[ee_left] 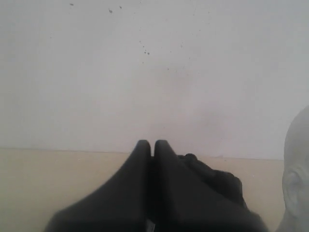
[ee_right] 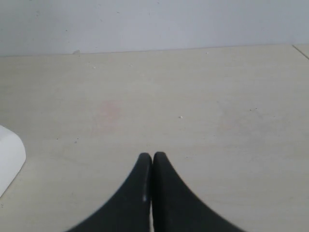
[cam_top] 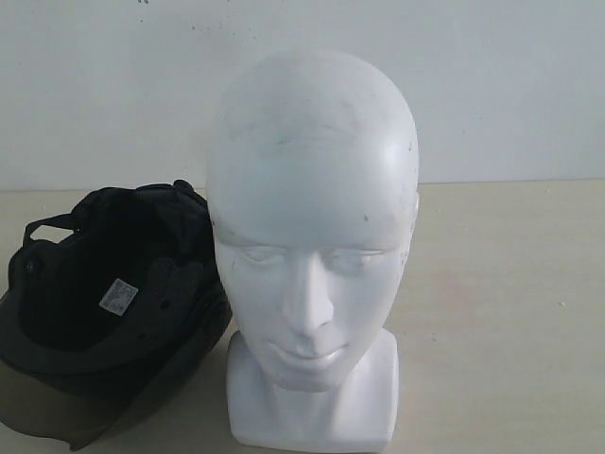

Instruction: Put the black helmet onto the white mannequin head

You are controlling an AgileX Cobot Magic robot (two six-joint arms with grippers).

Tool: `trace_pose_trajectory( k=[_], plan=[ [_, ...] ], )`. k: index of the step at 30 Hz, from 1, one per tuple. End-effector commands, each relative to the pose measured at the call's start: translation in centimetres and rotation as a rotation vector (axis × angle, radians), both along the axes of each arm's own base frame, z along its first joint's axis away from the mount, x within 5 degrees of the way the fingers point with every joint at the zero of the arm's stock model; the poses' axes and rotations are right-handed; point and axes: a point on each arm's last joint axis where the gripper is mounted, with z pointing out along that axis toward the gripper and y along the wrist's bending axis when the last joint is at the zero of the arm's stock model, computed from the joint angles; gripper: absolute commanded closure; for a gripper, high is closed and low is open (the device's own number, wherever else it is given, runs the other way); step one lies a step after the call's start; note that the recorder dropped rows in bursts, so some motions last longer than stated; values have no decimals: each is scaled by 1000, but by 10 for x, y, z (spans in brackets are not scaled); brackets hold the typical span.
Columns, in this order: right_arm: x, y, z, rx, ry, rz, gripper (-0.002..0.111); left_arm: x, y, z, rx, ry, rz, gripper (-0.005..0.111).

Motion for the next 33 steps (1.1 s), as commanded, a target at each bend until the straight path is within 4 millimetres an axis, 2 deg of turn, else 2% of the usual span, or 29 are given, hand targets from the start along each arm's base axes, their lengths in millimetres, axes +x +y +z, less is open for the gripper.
trace_pose_trajectory(
  k=[1, 4, 6, 11, 14, 18, 22, 27, 30, 33],
  plan=[
    [0, 0, 2, -6, -18, -5, 108, 21, 0, 46, 24, 36, -10, 102],
    [0, 0, 2, -6, -18, -5, 108, 52, -4, 71, 71, 233, -89, 102],
    [0, 0, 2, -6, -18, -5, 108, 78, -13, 86, 122, 380, -225, 102],
    [0, 0, 2, -6, -18, -5, 108, 139, -34, 97, 96, 682, -598, 102],
    [0, 0, 2, -6, -18, -5, 108, 180, -33, 84, 144, 784, -668, 102],
    [0, 0, 2, -6, -18, -5, 108, 220, -31, 48, 207, 883, -745, 102],
    [0, 0, 2, -6, -18, -5, 108, 236, -52, 25, 210, 958, -829, 102],
    [0, 0, 2, -6, -18, -5, 108, 238, -82, -4, 219, 1061, -927, 102],
    [0, 0, 2, -6, -18, -5, 108, 238, -84, -16, 212, 1102, -938, 102],
    [0, 0, 2, -6, -18, -5, 108, 235, -81, -17, 256, 1117, -922, 102]
  ],
)
